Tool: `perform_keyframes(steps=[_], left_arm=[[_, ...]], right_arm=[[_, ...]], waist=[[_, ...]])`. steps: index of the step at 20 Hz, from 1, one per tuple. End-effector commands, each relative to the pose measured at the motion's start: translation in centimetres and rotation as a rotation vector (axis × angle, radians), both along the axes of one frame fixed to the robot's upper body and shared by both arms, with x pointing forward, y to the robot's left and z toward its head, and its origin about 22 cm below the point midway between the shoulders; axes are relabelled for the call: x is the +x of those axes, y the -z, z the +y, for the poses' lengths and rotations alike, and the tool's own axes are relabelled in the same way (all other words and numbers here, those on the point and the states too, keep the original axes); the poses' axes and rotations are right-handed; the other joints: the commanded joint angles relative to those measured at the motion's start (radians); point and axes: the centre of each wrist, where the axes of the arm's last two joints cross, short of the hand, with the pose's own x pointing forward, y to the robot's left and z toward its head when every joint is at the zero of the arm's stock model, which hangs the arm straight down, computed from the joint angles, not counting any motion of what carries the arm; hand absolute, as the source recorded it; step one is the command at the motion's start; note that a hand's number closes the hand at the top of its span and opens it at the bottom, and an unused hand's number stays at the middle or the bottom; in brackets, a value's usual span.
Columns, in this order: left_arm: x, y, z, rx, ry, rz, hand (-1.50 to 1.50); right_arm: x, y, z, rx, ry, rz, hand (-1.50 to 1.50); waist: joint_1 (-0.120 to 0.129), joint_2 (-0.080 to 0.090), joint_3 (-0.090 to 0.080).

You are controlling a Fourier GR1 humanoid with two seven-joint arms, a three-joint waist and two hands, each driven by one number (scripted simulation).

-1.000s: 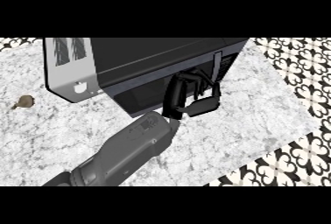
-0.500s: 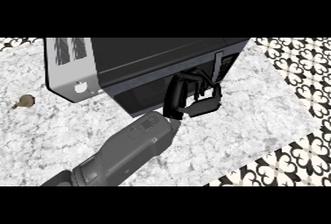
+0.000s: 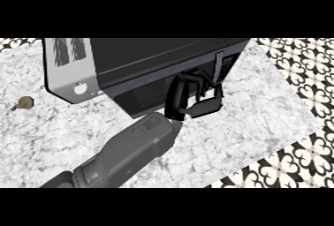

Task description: Pick up the milk, place it into the microwave and close the microwave

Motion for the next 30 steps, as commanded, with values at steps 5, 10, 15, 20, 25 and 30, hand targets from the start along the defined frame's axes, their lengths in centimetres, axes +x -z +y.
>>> perform_keyframes(steps=[5, 10, 15, 20, 25, 30], left_arm=[[1.7, -0.8, 0.2, 0.014, -0.017, 0.024, 1.5], [1.6, -0.8, -0.2, 0.062, 0.025, -0.007, 1.5], [1.8, 0.8, 0.5, 0.155, -0.026, 0.039, 1.5], [1.9, 2.1, 1.4, 0.184, -0.112, 0.113, 1.5], [2.0, 2.8, 1.8, 0.196, -0.167, 0.158, 1.5], [1.2, 4.2, 2.4, 0.164, -0.18, 0.22, 1.5]], right_arm=[[0.1, -1.2, -0.3, -0.007, -0.022, -0.021, -1.5], [0.1, -1.2, 0.0, -0.001, -0.072, -0.021, -1.5], [0.3, -1.5, 0.3, 0.009, -0.113, -0.021, -1.5], [0.0, -1.8, 0.2, 0.009, -0.131, -0.02, -1.5], [-0.3, -2.6, -0.4, 0.004, -0.111, -0.028, -1.5], [-0.9, -2.2, -1.0, 0.026, -0.101, -0.012, -1.5]], waist=[[-0.008, 0.012, -0.003], [-0.015, 0.009, 0.002], [0.005, 0.006, 0.002], [0.026, -0.001, 0.001], [0.065, -0.01, 0.0], [0.082, -0.013, -0.002]])
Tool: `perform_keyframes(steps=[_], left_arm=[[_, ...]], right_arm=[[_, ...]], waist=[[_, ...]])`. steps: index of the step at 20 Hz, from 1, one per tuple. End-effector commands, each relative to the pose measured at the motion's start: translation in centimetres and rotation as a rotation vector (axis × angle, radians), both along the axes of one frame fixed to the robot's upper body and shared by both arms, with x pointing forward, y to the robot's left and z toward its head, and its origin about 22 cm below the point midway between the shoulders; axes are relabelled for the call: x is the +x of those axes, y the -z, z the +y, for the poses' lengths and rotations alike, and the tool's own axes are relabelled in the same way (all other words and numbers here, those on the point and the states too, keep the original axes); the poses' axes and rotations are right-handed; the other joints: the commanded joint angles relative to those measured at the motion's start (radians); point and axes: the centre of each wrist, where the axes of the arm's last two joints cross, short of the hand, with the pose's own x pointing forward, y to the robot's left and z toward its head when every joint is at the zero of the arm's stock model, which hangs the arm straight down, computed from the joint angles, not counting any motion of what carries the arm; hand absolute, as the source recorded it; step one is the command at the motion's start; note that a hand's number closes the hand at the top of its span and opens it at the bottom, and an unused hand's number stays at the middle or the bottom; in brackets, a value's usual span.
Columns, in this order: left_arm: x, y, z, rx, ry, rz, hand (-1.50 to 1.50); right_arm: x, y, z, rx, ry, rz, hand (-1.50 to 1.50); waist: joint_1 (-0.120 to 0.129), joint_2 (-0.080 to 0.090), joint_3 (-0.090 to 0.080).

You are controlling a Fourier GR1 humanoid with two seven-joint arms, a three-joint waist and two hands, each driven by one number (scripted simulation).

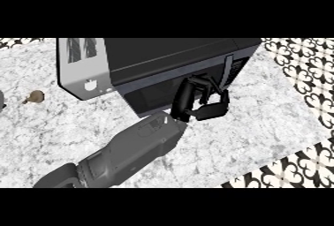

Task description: Pick up the milk, place it into the microwave and close the microwave

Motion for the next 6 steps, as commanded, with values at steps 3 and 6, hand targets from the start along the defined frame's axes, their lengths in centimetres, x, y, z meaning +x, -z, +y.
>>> perform_keyframes(steps=[3, 6], left_arm=[[0.71, 4.52, 3.73, 0.032, -0.227, 0.162, -1.5], [1.28, 3.86, 3.55, 0.042, -0.237, 0.151, -1.5]], right_arm=[[-0.81, -0.11, -0.97, -0.007, -0.003, 0.006, -1.5], [-1.17, 0.2, -0.86, -0.014, -0.005, 0.025, -1.5]], waist=[[0.035, -0.001, -0.002], [0.028, -0.006, -0.002]])
